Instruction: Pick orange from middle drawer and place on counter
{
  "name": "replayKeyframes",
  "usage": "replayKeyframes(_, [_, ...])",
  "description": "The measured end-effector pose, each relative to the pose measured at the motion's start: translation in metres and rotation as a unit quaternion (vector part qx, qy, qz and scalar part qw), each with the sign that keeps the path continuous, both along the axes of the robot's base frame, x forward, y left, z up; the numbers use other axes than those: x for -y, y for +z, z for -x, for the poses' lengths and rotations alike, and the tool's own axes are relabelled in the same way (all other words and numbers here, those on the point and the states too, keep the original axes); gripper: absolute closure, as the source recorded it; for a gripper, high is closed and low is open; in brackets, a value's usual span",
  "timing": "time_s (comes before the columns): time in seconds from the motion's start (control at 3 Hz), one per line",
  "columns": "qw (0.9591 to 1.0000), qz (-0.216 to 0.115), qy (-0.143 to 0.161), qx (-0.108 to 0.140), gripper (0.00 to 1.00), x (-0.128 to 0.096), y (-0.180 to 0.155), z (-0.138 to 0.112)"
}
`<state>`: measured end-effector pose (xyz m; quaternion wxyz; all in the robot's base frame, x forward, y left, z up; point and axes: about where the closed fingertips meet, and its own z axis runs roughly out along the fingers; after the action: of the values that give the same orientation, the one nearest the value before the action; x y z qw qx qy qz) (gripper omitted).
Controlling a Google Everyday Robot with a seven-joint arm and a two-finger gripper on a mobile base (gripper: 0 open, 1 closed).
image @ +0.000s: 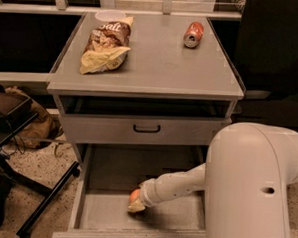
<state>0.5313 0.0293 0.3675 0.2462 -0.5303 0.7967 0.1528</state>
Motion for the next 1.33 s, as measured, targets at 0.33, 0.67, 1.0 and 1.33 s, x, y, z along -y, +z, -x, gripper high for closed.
replayKeyframes(0.33, [1.0,0.0,0.0,0.0,0.65,0.0,0.0,0.0])
replayKeyframes(0.67, [0.9999,0.015,-0.003,0.008,0.88,0.006,0.032,-0.001])
replayKeyframes(1.0, [0.9993,0.036,-0.005,0.003,1.0,0.013,0.091,0.016])
replayKeyframes(1.33, [0.9986,0.049,0.001,0.021,1.0,0.006,0.158,0.021])
